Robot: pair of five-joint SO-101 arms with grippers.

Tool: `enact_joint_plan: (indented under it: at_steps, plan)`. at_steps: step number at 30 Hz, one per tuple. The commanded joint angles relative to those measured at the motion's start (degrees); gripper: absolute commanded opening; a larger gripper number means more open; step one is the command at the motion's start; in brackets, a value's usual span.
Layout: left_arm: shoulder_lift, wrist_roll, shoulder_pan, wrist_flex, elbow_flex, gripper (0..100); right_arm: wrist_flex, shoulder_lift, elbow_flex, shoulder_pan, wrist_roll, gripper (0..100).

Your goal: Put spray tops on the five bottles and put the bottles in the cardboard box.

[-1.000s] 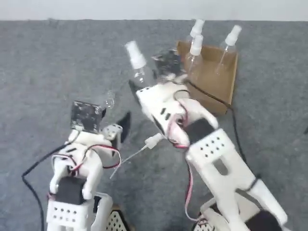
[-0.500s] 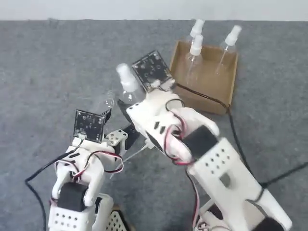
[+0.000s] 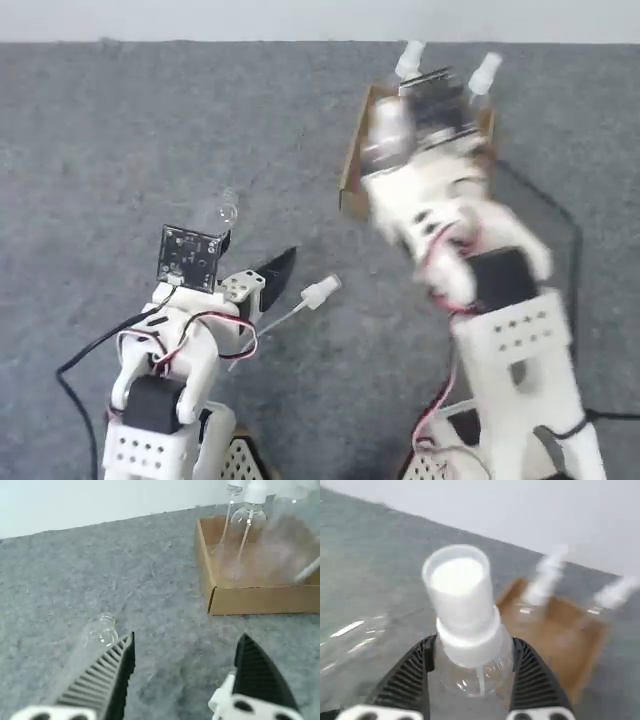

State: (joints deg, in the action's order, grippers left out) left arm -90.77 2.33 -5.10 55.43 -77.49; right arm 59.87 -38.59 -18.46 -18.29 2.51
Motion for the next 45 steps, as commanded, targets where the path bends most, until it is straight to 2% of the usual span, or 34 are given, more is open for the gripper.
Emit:
enact_joint_plan:
  at_steps: [1, 4, 8, 12, 16, 29, 45]
  plan:
    - [-1.1, 0.0, -0.4, -1.8, 0.4, 30, 1.3, 3.3, 5.7, 10.7, 3.5, 0.6]
    - [-1.1, 0.0, -0.4, -1.8, 0.4, 30, -1.9, 7.7, 5.8, 16.0, 3.6, 0.6]
    - [-1.1, 0.0, 0.0, -1.8, -0.2, 29, -7.9, 13.8, 5.8, 19.2, 3.5, 0.6]
    - [-1.1, 0.0, 0.1, -1.8, -0.2, 21, -14.5, 20.5, 5.8, 19.4, 3.4, 0.6]
    - [-1.1, 0.0, 0.1, -1.8, -0.3, 15, -22.2, 26.9, 5.8, 19.4, -1.2, 0.6]
    - [-1.1, -0.1, 0.1, -4.1, -2.2, 15, -37.8, 41.5, 5.9, 19.5, -2.1, 0.6]
    - [-1.1, -0.1, 0.1, -3.9, -2.2, 15, -40.1, 48.7, 6.2, 19.5, -2.1, 0.7]
